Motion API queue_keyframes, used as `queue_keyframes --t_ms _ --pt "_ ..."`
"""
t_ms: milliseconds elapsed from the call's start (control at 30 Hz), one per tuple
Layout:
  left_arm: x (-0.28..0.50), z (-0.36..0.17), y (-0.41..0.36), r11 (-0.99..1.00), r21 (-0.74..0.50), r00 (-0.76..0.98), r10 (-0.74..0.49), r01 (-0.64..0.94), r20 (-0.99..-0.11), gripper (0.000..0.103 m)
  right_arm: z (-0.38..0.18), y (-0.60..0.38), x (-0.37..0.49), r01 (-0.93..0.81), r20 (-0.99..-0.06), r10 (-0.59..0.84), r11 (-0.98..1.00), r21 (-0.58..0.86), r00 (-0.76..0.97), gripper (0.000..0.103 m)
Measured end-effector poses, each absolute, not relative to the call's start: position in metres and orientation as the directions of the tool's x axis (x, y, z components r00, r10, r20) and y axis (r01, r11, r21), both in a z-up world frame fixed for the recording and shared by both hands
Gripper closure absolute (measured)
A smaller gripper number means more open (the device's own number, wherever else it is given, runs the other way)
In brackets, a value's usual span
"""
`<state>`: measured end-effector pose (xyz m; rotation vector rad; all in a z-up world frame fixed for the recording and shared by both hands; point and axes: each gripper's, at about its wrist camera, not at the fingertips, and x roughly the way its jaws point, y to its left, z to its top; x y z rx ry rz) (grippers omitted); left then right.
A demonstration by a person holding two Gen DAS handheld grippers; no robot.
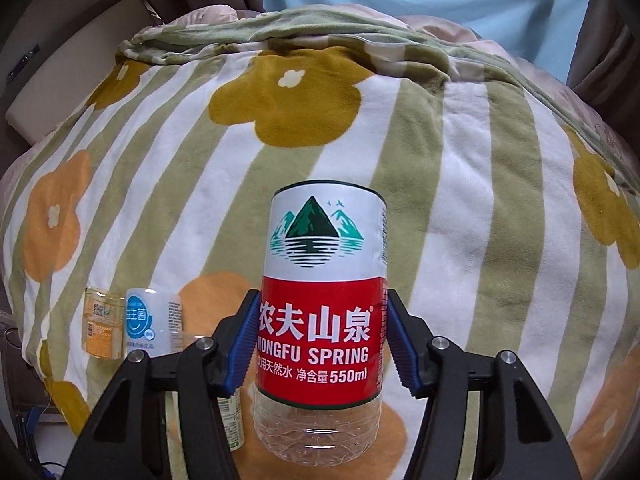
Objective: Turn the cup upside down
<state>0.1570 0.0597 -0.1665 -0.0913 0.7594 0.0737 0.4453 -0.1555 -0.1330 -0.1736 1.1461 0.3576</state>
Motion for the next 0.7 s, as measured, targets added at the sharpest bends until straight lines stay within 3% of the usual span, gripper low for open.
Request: queue_keyframes --t_ms 233,467,700 --pt "0.124 -0.156 0.045 0.995 -0.079 0.739 -0.014 -0.053 -0.674 0.000 -0.098 -0.142 0.319 -0.494 -0.884 0.258 0.869 0.035 0.391 0.048" --pt "0.098 -0.142 0.039 0.996 -0.082 0.760 -0.022 -0.042 -0.650 0.000 -0.153 -0.112 0.229 -0.607 -0.928 0.274 0.792 0.070 0.251 0.048" --pt "0.080 -0.138 0.044 0.998 -0.045 0.757 0.011 -0.053 -0.653 0.000 -0.206 -0.094 0.217 -0.638 -0.947 0.258 0.766 0.079 0.193 0.048"
